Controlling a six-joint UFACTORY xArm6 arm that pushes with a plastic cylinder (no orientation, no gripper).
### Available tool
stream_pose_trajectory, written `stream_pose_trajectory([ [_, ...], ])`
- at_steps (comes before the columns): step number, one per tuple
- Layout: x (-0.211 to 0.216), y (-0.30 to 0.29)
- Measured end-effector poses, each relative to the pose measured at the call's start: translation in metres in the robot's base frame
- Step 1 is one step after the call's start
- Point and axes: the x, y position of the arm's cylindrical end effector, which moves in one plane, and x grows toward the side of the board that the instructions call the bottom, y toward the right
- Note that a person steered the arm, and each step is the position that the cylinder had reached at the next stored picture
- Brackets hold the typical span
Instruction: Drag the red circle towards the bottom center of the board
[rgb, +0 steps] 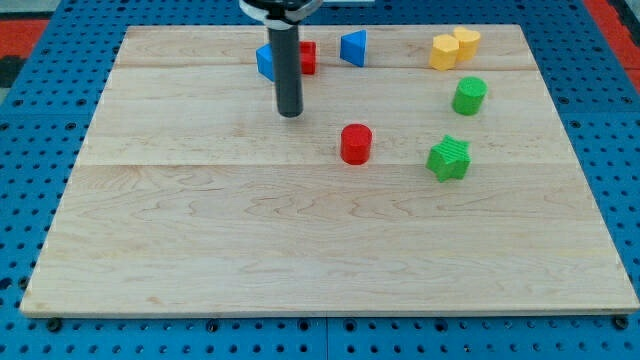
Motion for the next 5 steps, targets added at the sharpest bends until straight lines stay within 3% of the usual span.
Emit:
stream_pose_trajectory([
  [1, 0.005, 0.071],
  [3, 0.117, 0.034],
  [5, 0.120, 0.091],
])
